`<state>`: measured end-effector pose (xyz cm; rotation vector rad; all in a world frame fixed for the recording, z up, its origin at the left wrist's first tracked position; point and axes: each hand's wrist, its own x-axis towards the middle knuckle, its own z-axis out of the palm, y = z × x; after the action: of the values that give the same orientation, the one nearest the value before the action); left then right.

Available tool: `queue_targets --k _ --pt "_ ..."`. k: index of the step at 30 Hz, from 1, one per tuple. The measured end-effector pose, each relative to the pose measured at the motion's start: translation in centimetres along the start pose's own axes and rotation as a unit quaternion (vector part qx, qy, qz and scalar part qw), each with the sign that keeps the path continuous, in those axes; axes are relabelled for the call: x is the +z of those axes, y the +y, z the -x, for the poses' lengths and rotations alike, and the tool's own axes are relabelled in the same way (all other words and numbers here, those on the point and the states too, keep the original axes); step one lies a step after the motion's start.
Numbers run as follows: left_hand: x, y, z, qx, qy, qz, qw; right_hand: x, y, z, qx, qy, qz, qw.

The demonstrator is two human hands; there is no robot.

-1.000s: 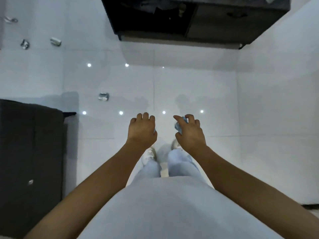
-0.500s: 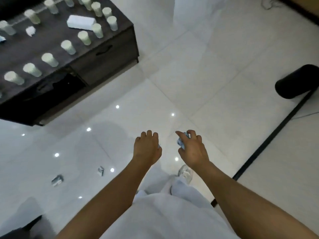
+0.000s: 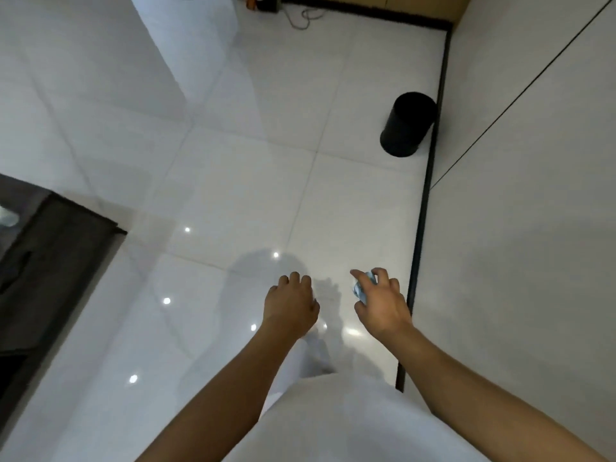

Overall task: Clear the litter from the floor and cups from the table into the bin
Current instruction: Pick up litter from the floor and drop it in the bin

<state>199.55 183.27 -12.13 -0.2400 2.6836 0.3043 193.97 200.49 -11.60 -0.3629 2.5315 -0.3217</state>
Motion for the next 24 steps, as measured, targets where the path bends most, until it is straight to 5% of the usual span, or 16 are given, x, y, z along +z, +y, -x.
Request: queue_targets --k 12,24 --pt "-13.0 2.8 -27.1 0.117 0.011 -0.068 0.991 -14.9 1.3 -21.9 0.062 0.074 -0.066 0.993" --pt "-22.0 14.5 -51.1 0.148 -0.009 -0.078 0.986 -28.5 12.8 -40.7 0.110 0.080 -0.067 0.988"
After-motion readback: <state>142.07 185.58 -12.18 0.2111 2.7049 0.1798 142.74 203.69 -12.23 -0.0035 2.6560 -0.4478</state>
